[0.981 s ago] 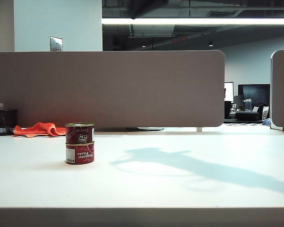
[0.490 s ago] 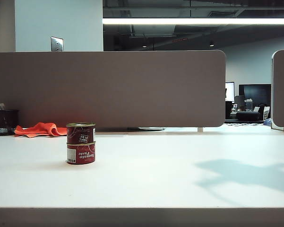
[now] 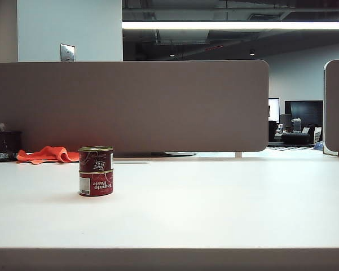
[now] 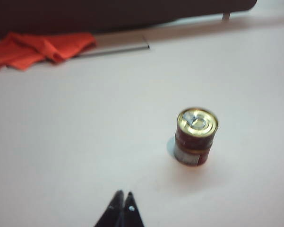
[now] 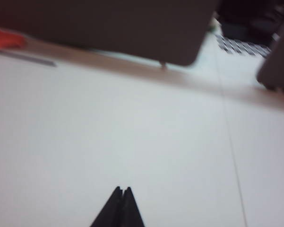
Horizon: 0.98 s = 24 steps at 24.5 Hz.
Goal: Stack a can of tomatoes on the right onto the can of tomatoes on the left.
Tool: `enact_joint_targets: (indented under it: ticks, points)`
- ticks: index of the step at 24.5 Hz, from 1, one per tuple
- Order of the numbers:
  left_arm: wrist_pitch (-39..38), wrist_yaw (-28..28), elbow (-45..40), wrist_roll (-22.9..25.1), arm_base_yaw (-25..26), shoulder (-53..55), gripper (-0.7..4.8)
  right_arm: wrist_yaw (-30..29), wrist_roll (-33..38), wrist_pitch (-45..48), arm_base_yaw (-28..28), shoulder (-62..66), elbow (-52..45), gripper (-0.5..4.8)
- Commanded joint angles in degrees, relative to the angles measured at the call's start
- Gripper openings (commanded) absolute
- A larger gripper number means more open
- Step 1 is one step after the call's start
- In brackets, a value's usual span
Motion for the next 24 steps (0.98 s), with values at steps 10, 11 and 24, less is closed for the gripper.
enact_joint_targets:
  ticks: [10, 11, 24]
  points:
    - [26.0, 1.3, -17.4, -2.9, 0.0, -0.5, -0.05, -9.9, 1.8, 24.9, 0.0, -16.5, -26.9, -0.06]
    - [26.7, 1.3, -17.8, -2.9, 0.1, -0.6, -0.05, -9.9, 2.7, 25.7, 0.0, -17.1, -28.0, -0.06]
    - [32.6, 2.2, -20.6, -2.5, 0.4, -3.9, -0.05, -8.3, 4.9, 30.5, -0.5, -25.4, -35.4, 0.19]
